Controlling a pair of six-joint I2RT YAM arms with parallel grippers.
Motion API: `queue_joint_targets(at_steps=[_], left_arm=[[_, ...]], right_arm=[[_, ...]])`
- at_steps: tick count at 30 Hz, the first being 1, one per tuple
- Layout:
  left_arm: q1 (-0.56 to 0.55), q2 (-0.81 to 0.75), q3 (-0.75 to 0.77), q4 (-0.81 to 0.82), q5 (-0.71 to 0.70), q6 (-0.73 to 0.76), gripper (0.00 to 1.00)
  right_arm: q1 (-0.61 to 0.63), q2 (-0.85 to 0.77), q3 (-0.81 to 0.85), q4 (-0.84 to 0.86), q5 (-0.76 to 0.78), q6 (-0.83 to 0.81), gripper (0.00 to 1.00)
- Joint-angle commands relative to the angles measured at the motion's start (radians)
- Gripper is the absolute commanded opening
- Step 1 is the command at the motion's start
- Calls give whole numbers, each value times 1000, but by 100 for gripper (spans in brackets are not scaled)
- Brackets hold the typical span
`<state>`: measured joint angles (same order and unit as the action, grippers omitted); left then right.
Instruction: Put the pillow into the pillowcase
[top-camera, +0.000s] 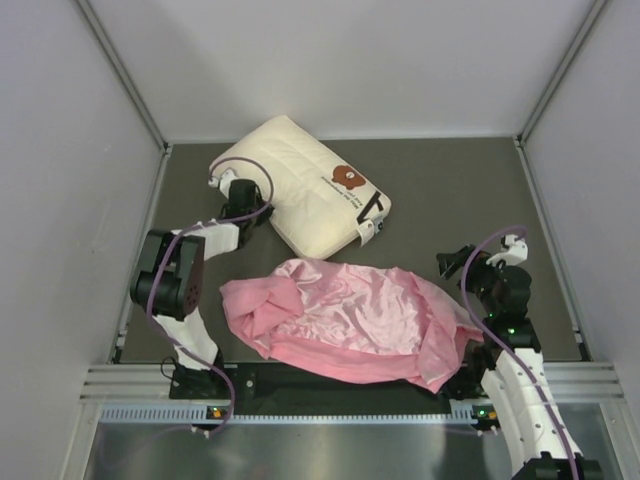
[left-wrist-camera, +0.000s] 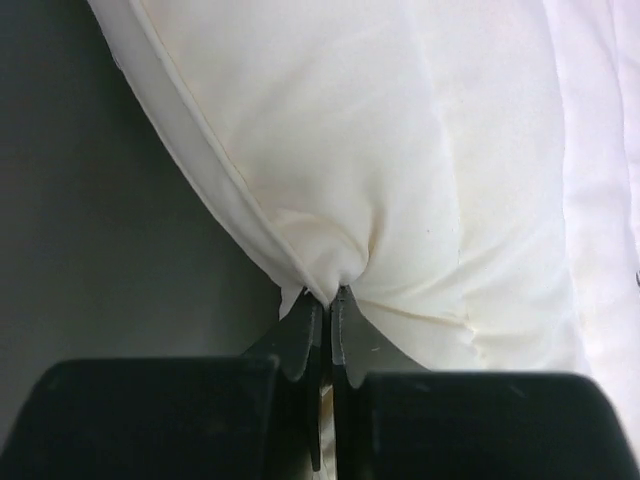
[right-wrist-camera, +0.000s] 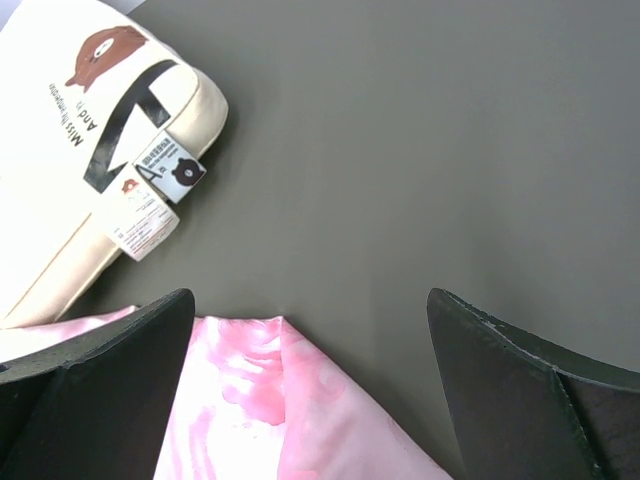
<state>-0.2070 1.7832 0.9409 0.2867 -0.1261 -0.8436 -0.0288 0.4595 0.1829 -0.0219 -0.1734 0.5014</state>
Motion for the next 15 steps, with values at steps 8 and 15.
queue_joint_targets(at_steps=[8, 15], left_arm=[[24, -598, -226, -63, -593, 28, 0], [15, -944, -532, 23, -692, -20, 5]], right_arm=[[4, 11, 6, 56, -26, -6, 100], [4, 5, 1, 54, -34, -8, 100]])
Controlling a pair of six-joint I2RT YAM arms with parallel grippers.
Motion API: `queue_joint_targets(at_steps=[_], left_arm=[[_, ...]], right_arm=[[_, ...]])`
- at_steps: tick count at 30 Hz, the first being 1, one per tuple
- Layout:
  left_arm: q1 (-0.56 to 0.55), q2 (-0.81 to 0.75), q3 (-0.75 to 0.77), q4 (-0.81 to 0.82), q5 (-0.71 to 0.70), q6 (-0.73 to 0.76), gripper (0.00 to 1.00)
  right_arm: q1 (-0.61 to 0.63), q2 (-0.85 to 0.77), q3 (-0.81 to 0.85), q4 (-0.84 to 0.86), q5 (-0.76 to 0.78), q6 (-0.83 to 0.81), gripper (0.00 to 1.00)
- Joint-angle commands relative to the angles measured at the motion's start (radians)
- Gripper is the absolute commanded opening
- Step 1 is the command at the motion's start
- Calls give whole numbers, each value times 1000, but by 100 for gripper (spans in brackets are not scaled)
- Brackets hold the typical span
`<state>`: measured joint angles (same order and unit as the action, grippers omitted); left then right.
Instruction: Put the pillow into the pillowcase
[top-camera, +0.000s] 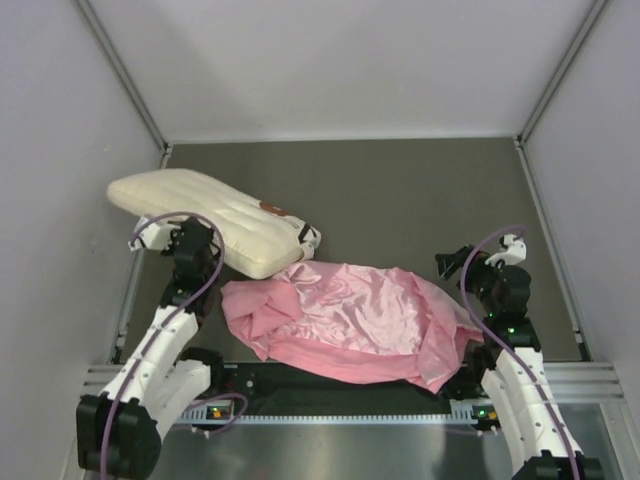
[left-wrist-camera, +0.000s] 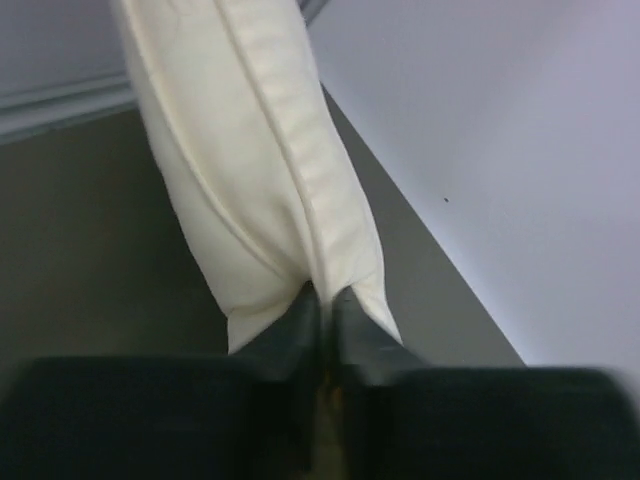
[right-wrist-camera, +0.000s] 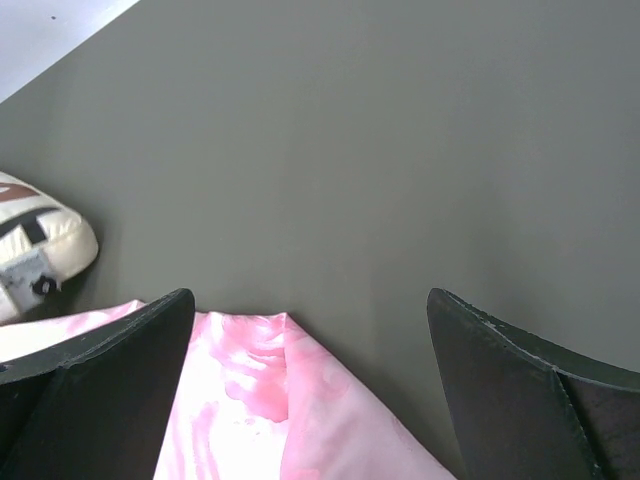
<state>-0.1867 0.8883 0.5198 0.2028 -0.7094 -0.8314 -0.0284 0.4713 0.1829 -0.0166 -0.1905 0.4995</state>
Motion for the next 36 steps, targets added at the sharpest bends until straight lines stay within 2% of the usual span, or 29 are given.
queue_joint_targets(at_steps=[1, 2, 3, 4, 5, 6, 9, 13, 15, 18, 20, 22, 25, 28, 31, 34, 36], left_arm=[[-5, -54, -138, 156, -79, -28, 44], [-7, -29, -156, 253, -61, -17, 64], [-7, -2, -158, 262, -46, 9, 83], [-7, 32, -108, 239, -24, 15, 98], [-7, 91, -68, 145, -18, 24, 99], [-10, 115, 10, 100, -18, 43, 99], [-23, 136, 89, 11, 4, 101, 99], [-30, 28, 143, -81, 73, 179, 99], [-31, -11, 179, -155, 146, 215, 99], [-30, -55, 236, -258, 278, 206, 99], [-31, -69, 261, -344, 327, 198, 99], [-33, -81, 287, -417, 388, 195, 99], [-40, -91, 295, -441, 520, 183, 98], [-66, -59, 304, -453, 599, 173, 97], [-115, -2, 315, -477, 614, 183, 96], [-175, 55, 312, -479, 596, 199, 95], [-212, 99, 310, -479, 577, 209, 95]], right_arm=[[4, -11, 0, 50, -18, -4, 100], [4, -13, 1, 52, -18, -6, 100], [4, -11, 0, 52, -18, -6, 100], [4, -10, 0, 52, -20, -6, 100], [4, -8, 1, 52, -21, -6, 100], [4, -7, 3, 52, -23, -7, 100], [5, -5, 3, 55, -46, -12, 100], [18, 29, 3, 112, -186, -38, 100], [21, 79, 55, 75, -256, -47, 100], [132, 217, 162, -29, -248, -82, 100], [270, 321, 260, -97, -192, -123, 100], [425, 421, 328, -207, -36, -160, 100], [534, 565, 441, -316, 130, -168, 100], [580, 706, 512, -361, 281, -154, 100], [610, 829, 555, -408, 425, -125, 97], [611, 915, 564, -407, 459, -105, 96], [613, 960, 566, -379, 459, -96, 87]])
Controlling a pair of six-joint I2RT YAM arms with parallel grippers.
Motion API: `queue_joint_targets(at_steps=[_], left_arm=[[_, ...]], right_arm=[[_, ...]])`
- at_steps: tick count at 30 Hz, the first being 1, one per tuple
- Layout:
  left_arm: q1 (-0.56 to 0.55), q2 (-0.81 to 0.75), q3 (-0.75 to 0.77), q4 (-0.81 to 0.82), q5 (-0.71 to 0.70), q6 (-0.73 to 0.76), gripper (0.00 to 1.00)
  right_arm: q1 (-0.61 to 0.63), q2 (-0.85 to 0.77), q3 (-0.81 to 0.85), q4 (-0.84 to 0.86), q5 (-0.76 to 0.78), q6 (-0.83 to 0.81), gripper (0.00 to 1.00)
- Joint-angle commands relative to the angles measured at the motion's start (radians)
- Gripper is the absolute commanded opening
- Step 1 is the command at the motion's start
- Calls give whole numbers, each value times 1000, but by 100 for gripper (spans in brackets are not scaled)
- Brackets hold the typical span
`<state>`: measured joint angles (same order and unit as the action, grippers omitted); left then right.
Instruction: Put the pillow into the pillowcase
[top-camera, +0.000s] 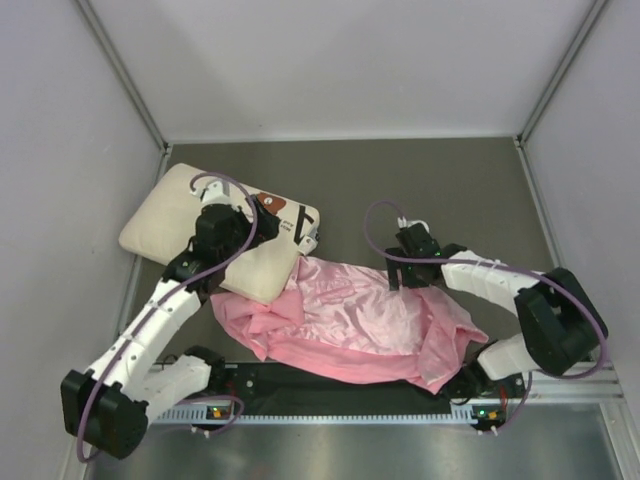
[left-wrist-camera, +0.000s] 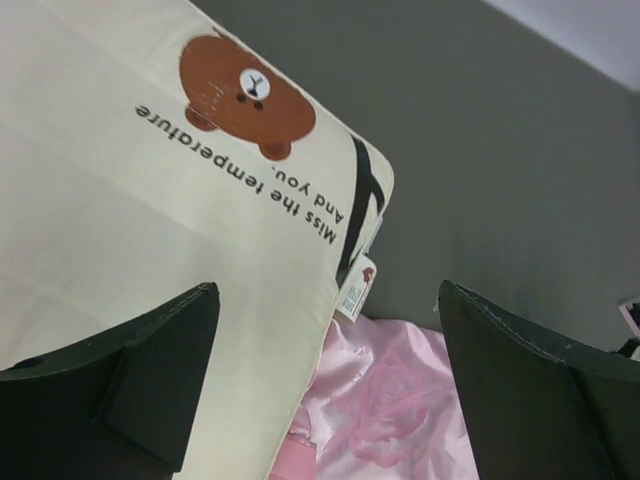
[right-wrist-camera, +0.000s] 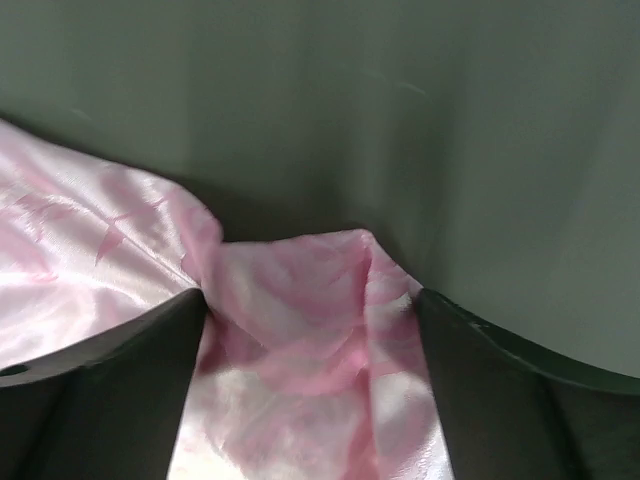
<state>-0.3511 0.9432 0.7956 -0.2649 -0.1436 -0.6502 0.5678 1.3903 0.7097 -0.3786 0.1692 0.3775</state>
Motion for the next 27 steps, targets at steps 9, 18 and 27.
queue_joint_targets(at_steps=[9, 18, 27], left_arm=[[-91, 170, 57, 15, 42, 40, 95], [-94, 281, 89, 52, 61, 78, 95], [-182, 368, 120, 133, 131, 155, 95]], right_arm=[[-83, 113, 164, -20, 109, -12, 0], [-399, 200, 509, -95, 93, -52, 12], [-327, 123, 535, -136, 29, -123, 100]])
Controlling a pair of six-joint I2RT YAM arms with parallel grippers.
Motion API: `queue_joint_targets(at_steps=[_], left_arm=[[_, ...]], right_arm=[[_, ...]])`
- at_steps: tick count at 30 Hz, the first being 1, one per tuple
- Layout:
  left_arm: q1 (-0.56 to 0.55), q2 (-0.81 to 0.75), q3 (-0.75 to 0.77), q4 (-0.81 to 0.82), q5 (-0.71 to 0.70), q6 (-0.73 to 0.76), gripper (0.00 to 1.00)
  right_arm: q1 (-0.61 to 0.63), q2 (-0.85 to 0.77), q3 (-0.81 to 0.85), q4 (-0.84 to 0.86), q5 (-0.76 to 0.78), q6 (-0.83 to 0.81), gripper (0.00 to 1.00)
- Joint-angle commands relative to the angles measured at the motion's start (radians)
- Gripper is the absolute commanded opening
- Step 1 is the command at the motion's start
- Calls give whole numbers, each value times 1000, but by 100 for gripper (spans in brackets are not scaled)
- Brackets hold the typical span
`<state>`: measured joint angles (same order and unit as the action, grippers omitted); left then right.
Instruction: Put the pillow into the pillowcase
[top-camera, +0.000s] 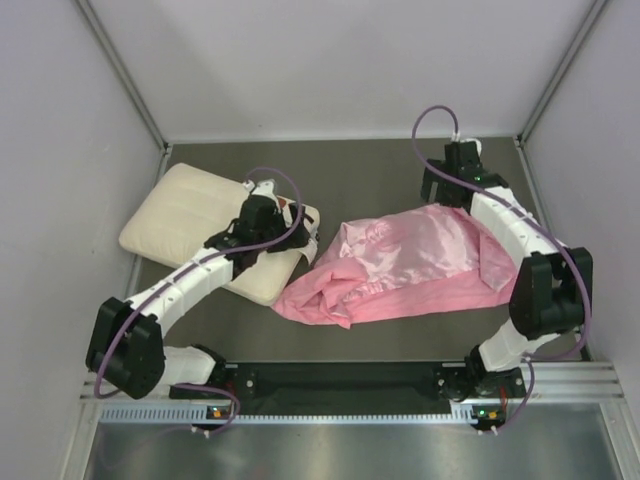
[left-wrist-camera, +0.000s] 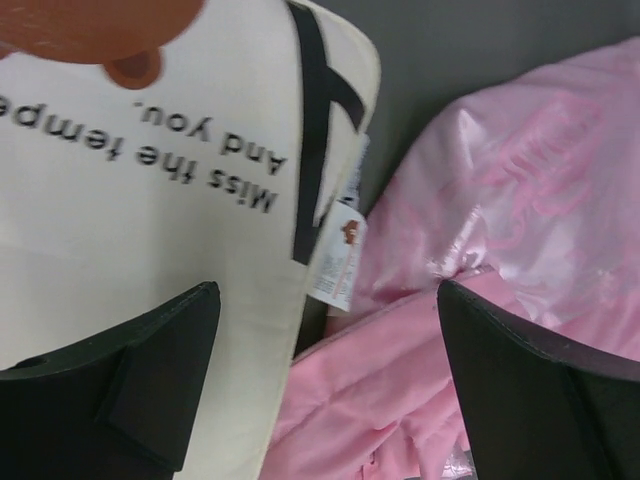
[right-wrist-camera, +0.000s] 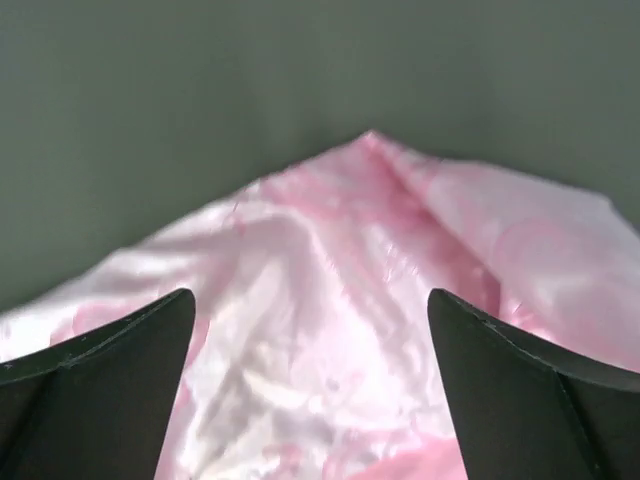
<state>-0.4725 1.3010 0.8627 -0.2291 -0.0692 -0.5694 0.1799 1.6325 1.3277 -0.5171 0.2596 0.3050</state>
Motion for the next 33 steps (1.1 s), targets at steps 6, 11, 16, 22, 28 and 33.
queue_joint_targets(at_steps=[6, 11, 16, 22, 28, 33], left_arm=[[-138, 17, 85, 59, -29, 111, 94], [-138, -45, 44, -1, -70, 72, 94], [-135, -215, -45, -44, -98, 43, 95], [-132, -374, -140, -147, -179, -4, 97], [-127, -534, -241, -214, -264, -52, 98], [-126, -608, -264, -240, -253, -66, 99]], right_arm=[[183, -336, -321, 95, -410, -20, 81], [384, -496, -524, 167, -372, 75, 79], [630, -603, -636, 198, -269, 172, 78], [858, -484, -622, 256, -162, 187, 74], [983, -260, -518, 253, -42, 209, 72], [994, -126, -463, 236, 56, 236, 63]])
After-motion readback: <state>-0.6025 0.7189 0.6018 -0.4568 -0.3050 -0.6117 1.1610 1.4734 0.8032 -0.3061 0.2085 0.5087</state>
